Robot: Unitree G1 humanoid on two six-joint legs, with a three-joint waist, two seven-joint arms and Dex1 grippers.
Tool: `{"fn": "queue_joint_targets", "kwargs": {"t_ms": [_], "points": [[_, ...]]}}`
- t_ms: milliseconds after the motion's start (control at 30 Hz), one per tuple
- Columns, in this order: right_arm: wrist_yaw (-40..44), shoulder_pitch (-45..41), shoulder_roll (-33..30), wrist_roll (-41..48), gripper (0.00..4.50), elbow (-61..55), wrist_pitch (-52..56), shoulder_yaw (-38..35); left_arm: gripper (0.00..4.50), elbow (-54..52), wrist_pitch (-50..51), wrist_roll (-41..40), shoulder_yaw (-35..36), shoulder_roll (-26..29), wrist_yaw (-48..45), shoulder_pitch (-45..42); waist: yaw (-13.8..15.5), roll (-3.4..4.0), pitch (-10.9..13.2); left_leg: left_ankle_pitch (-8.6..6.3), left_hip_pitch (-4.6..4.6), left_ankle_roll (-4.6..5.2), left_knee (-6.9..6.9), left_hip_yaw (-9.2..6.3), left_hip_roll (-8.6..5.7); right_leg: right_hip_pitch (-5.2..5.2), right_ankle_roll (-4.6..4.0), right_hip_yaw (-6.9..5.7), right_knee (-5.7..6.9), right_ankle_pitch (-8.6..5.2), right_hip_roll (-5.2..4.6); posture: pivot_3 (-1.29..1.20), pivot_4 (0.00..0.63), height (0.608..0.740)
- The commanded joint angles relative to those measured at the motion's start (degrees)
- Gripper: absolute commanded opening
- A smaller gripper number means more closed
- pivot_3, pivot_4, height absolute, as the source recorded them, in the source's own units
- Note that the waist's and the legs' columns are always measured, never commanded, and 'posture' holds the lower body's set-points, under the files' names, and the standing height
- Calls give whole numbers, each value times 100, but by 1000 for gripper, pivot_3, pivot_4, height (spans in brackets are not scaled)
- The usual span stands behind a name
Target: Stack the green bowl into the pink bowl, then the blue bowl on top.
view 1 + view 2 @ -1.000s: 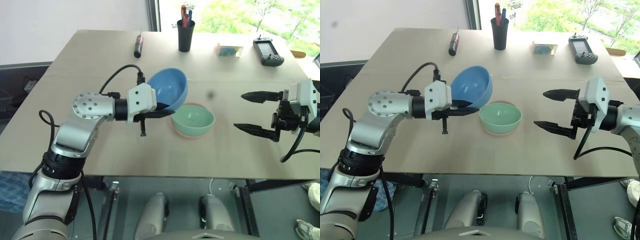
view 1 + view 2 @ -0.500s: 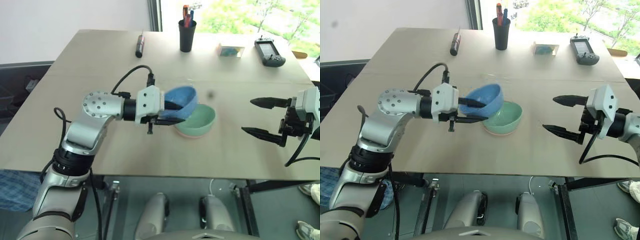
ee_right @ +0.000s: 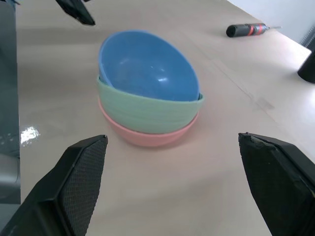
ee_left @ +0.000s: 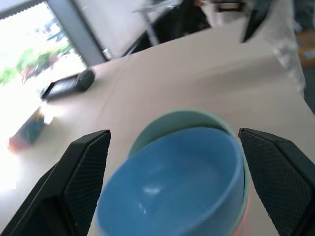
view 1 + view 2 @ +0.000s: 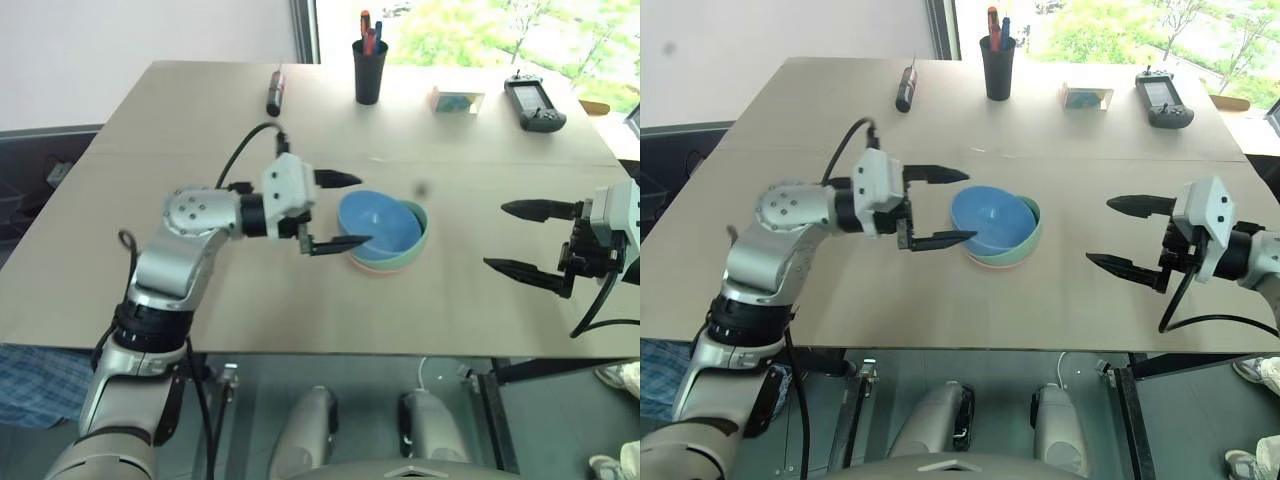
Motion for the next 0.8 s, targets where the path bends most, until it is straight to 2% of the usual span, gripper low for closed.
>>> {"fn": "queue_joint_targets", "kwargs": {"t_ms": [33, 267, 367, 467, 600, 800], "points": [[29, 184, 31, -6, 4500, -92, -165, -207, 4400, -598, 541, -507, 649, 34, 486, 622, -17, 0, 0, 0, 0, 0, 0, -1, 4, 0, 0, 0, 0, 0, 0, 0, 150, 737], [276, 438, 125, -229, 4500, 319, -689, -176, 4400, -1370, 649, -958, 1631, -243, 1363, 2021, -7, 0, -1, 0, 5, 0, 3, -6, 9, 8, 0, -1, -1, 0, -4, 0, 150, 737], [358, 406, 231, -305, 4500, 583, -984, -145, 4400, -1632, 588, -788, 1830, -245, 1627, 2716, -11, 1, -2, 0, 9, -1, 3, -1, 10, 9, -1, 2, -1, 0, -5, 0, 150, 737], [503, 291, 312, -316, 4500, 896, -1214, -83, 4400, -1618, -111, -477, 1864, -242, 1455, 3264, -18, 2, -3, 0, 11, -1, 3, 2, 9, 9, -2, 3, 0, 0, -3, 0, 150, 737], [744, 192, 366, -385, 4500, 1297, -1494, 22, 4400, -1640, -384, -500, 1934, -258, 1441, 3600, 14, 1, -3, 0, 13, -1, 4, 7, 10, 10, -24, 6, 0, -11, -5, 0, 150, 737], [919, -7, 413, -423, 4500, 1731, -1727, 76, 4400, -1625, -744, -622, 1994, -304, 1426, 3615, 70, 3, -4, 0, 12, -1, 5, 10, 11, 9, -25, 8, 0, -11, -5, 0, 150, 737]]}}
